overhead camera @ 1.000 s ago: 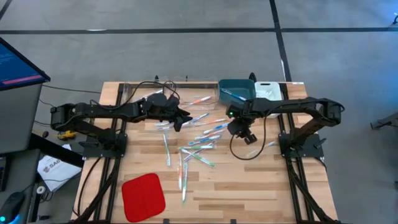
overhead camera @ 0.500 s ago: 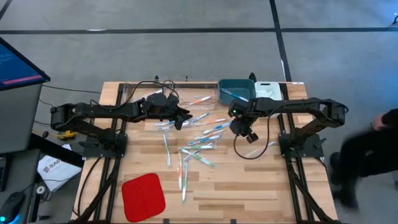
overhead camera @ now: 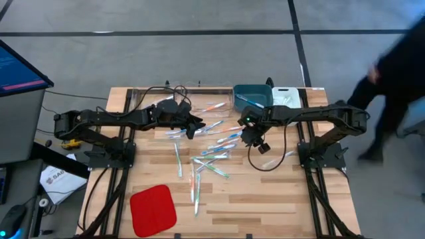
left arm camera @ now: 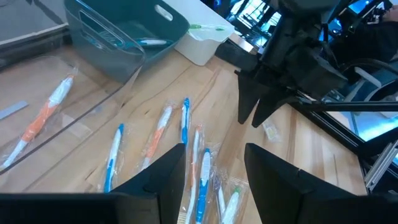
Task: Pick & Place Toothbrushes
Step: Put the blue toothbrush into the blue bin
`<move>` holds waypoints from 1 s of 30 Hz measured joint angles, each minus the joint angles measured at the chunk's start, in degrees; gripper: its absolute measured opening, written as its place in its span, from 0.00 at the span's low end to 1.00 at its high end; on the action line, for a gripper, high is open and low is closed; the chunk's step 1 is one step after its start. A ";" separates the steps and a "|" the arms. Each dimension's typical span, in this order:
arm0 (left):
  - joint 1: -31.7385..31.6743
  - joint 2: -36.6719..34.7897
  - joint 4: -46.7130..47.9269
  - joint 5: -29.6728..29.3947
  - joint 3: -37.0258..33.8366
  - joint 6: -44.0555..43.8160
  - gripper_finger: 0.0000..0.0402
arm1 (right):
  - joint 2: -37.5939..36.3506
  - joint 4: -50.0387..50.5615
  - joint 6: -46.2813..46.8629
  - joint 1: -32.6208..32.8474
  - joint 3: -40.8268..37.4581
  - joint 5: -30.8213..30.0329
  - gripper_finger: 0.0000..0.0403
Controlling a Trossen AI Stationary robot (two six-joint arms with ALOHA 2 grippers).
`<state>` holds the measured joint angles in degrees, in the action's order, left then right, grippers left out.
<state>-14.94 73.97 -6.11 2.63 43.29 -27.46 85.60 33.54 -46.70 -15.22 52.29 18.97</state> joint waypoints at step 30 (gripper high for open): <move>-0.63 0.00 0.10 0.33 -0.02 0.28 0.40 | 6.81 -9.03 -7.72 -4.88 2.23 4.95 0.30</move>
<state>-15.57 73.97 -6.01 2.96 43.27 -27.18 92.41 24.50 -54.42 -20.10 54.52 23.93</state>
